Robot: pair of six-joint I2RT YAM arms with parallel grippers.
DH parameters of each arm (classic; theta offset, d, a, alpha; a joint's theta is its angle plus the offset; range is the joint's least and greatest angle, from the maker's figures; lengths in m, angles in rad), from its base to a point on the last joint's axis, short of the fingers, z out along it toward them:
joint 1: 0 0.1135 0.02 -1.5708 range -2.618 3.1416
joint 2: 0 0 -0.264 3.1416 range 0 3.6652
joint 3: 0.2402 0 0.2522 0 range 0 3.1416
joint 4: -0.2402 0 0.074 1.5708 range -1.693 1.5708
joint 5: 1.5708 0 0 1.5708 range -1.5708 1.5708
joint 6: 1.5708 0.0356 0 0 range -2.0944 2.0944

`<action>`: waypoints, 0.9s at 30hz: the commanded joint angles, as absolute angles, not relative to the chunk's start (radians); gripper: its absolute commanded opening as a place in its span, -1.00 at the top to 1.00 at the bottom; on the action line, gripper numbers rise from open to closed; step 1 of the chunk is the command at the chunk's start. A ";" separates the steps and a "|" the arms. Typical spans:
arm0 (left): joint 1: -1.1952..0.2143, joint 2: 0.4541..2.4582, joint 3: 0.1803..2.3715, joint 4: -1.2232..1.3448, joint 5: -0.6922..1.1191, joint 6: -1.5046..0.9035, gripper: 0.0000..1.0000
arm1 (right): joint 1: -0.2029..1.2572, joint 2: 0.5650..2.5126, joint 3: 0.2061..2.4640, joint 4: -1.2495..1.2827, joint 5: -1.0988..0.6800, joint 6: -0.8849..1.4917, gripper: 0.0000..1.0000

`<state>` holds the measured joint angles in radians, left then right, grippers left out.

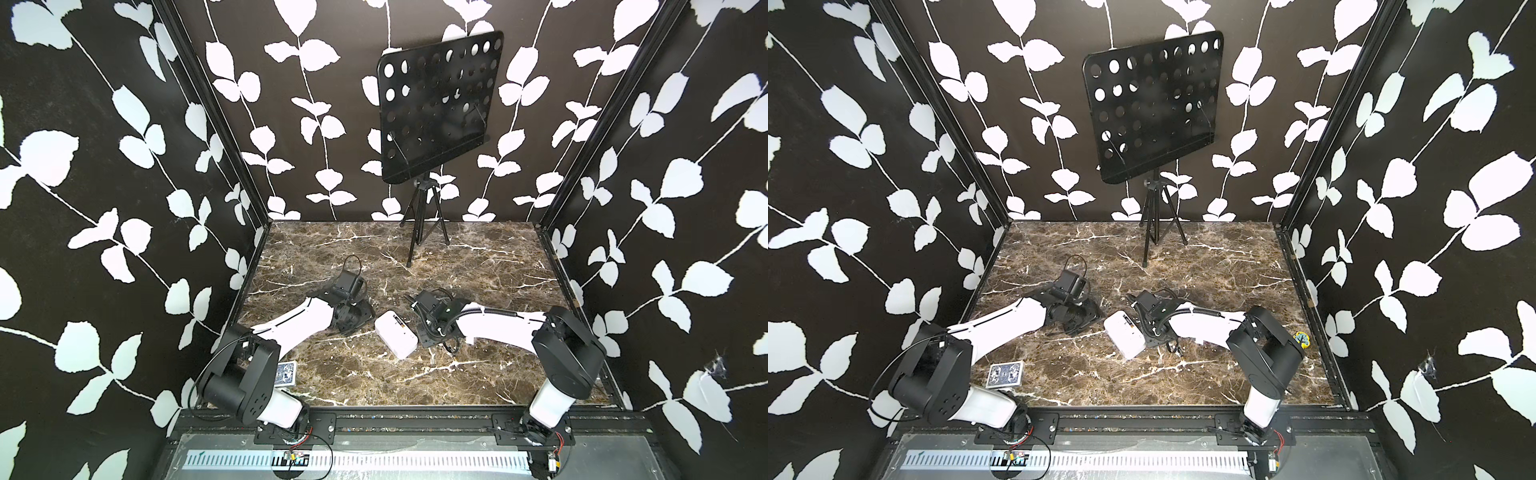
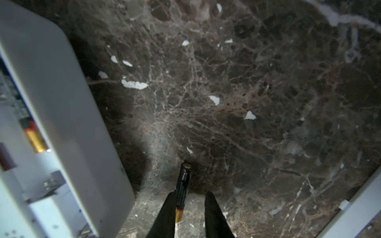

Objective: Insert the battery into the alarm
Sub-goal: Pick up the battery at the center of the board.

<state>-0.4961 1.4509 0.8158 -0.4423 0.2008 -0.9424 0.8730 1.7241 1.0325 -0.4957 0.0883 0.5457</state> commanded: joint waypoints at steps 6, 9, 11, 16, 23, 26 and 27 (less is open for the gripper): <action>-0.524 1.403 0.754 -0.366 0.241 -0.975 -0.38 | 0.871 1.759 1.030 -0.497 0.066 0.546 0.60; -0.538 1.414 0.740 -0.328 0.258 -0.991 -0.37 | 0.871 1.765 1.008 -0.492 0.053 0.542 0.65; -0.545 1.419 0.736 -0.320 0.257 -0.993 -0.36 | 0.870 1.764 0.996 -0.494 0.051 0.536 0.70; -0.552 1.422 0.724 -0.294 0.272 -0.992 -0.32 | 0.871 1.722 0.998 -0.521 0.056 0.491 0.82; -0.554 1.419 0.714 -0.307 0.269 -0.966 -0.33 | 0.829 1.674 1.090 -0.634 -0.024 0.354 0.90; -0.554 1.397 0.694 -0.289 0.261 -0.975 -0.34 | 0.828 1.649 1.126 -0.665 -0.111 0.311 0.90; -0.553 1.394 0.693 -0.291 0.258 -0.974 -0.34 | 0.828 1.645 1.135 -0.674 -0.131 0.305 0.90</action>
